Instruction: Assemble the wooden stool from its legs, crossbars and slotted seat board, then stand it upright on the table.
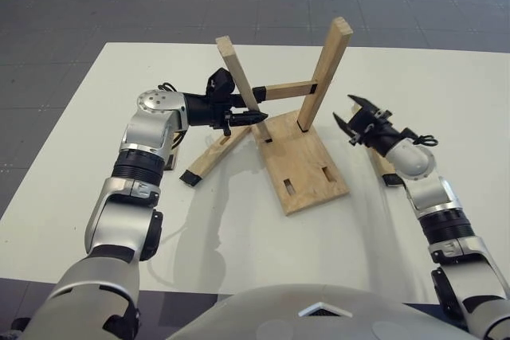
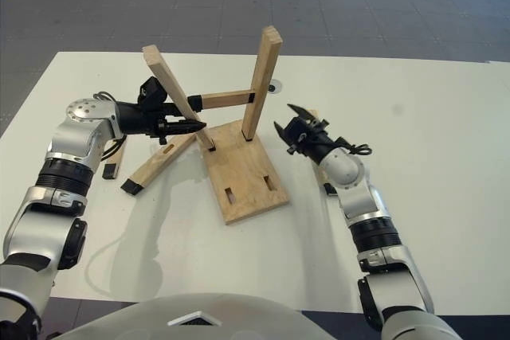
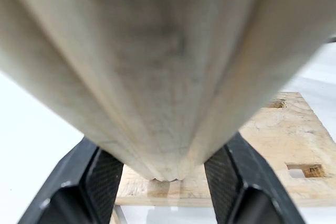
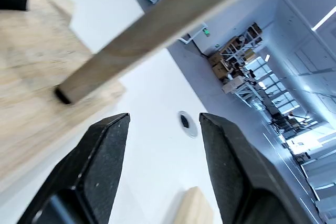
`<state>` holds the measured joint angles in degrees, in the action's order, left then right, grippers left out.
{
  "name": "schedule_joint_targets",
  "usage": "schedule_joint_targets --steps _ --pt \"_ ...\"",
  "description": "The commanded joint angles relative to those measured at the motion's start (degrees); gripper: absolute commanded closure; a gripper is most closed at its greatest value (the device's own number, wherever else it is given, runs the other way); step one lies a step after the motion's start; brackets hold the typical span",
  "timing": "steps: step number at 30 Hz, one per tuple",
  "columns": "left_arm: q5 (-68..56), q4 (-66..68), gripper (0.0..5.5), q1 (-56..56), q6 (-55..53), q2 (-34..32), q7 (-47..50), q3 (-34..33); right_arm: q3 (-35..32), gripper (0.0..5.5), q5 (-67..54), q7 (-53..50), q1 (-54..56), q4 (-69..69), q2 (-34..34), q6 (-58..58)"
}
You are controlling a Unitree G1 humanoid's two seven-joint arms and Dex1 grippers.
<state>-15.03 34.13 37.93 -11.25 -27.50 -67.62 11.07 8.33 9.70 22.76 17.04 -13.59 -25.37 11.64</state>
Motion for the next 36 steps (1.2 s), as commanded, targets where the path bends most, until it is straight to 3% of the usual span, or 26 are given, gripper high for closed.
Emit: schedule_joint_targets --steps 1,5,8,14,18,22,26,31,36 --pt "6.55 5.1 3.45 -3.65 -1.29 -0.71 3.32 3.02 -5.47 3.06 -6.83 2.02 1.37 13.09 -0.44 -11.24" --pt "6.12 5.99 3.45 -3.65 -1.24 -0.48 3.44 2.96 -9.06 3.46 -13.03 -2.62 11.95 25.87 4.86 -24.51" --pt "6.07 6.82 3.45 -3.42 -1.08 -0.22 3.48 2.9 -3.88 4.02 -13.88 -2.63 21.4 29.1 9.38 -31.76" --pt "5.8 7.33 3.45 -3.12 -1.46 0.25 3.45 2.86 8.56 4.14 -8.5 -0.74 29.08 17.14 15.09 -34.7" --pt "5.6 7.15 3.45 -3.14 -1.75 0.31 3.65 2.65 12.4 4.14 -5.05 0.49 31.93 6.25 16.85 -34.26" --pt "5.56 7.76 3.45 -2.1 -2.1 0.99 3.93 2.66 15.19 4.14 -5.29 6.4 29.93 1.4 16.38 -41.47" --pt "5.17 7.8 3.45 -1.58 -2.71 1.45 3.98 2.5 13.1 4.14 -8.44 9.7 29.0 -1.68 17.51 -51.44" --pt "4.92 7.47 3.45 -1.3 -3.22 1.87 4.12 2.4 11.75 4.14 -10.13 10.5 27.78 -3.71 18.3 -55.48" --pt "5.19 7.83 3.45 -0.93 -3.19 2.23 4.44 2.59 1.46 4.14 -16.57 6.3 29.7 9.11 22.03 -47.36"
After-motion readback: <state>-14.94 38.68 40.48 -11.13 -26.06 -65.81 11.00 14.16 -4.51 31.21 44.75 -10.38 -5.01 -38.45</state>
